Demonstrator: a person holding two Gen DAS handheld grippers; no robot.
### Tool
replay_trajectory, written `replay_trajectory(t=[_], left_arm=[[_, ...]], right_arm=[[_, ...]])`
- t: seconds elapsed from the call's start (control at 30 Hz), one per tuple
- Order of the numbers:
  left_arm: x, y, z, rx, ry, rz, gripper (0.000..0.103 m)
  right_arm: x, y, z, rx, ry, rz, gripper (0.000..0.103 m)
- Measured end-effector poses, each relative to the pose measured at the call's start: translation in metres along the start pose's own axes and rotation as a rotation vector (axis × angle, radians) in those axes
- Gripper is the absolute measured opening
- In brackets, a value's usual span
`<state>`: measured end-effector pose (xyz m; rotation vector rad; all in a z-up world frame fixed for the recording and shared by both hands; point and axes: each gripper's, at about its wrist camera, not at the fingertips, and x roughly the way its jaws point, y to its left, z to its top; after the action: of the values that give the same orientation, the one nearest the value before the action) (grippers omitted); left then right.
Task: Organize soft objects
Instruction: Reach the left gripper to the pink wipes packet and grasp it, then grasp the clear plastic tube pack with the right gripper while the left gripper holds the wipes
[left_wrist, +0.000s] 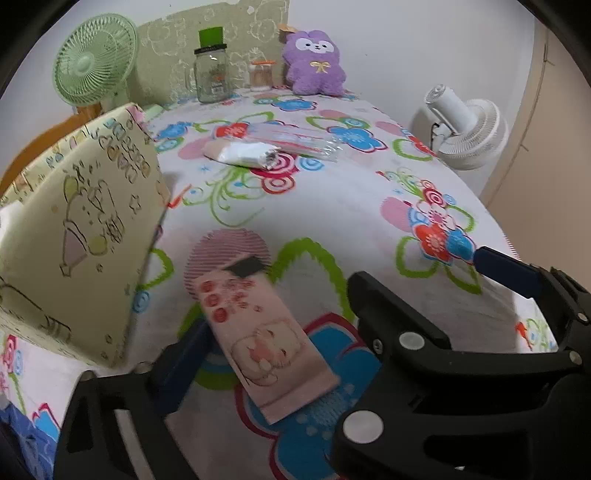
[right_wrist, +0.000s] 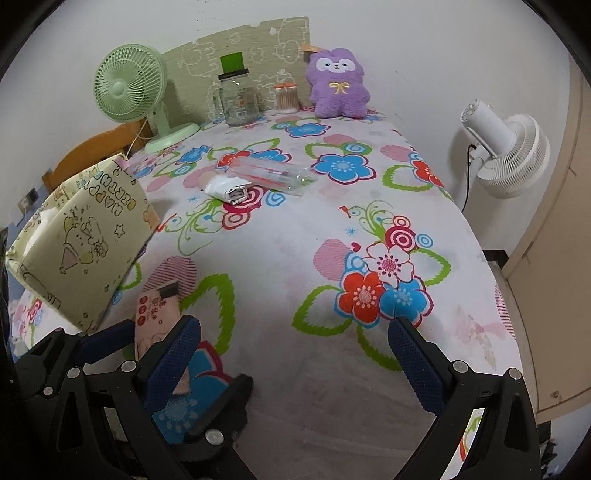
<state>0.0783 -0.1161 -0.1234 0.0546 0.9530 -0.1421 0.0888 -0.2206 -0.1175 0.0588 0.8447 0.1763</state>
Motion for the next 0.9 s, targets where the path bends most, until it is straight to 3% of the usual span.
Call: replay_trajectory(t=[0.13, 0.27, 0.5, 0.9], left_arm=[[-0.001, 0.002, 0.002, -0.001, -0.009, -0.004, 0.075], [-0.004, 0.001, 0.003, 0.002, -0.013, -0.012, 0.04], [-0.001, 0.003, 0.011, -0.012, 0.01, -0.02, 0.039], [-0.006, 0.006, 0.044, -0.037, -0.033, 0.008, 0.039]], right_arm=[[0.004, 0.0, 0.003, 0.012, 0.003, 0.022, 0.103], [0.005, 0.003, 0.007, 0.002, -0.001, 0.033, 0.103], [0.007, 0.006, 0.015, -0.019, -0.006, 0.023, 0.103], [0.005, 0.006, 0.053, -0.072, -0.065, 0.059, 0.103]])
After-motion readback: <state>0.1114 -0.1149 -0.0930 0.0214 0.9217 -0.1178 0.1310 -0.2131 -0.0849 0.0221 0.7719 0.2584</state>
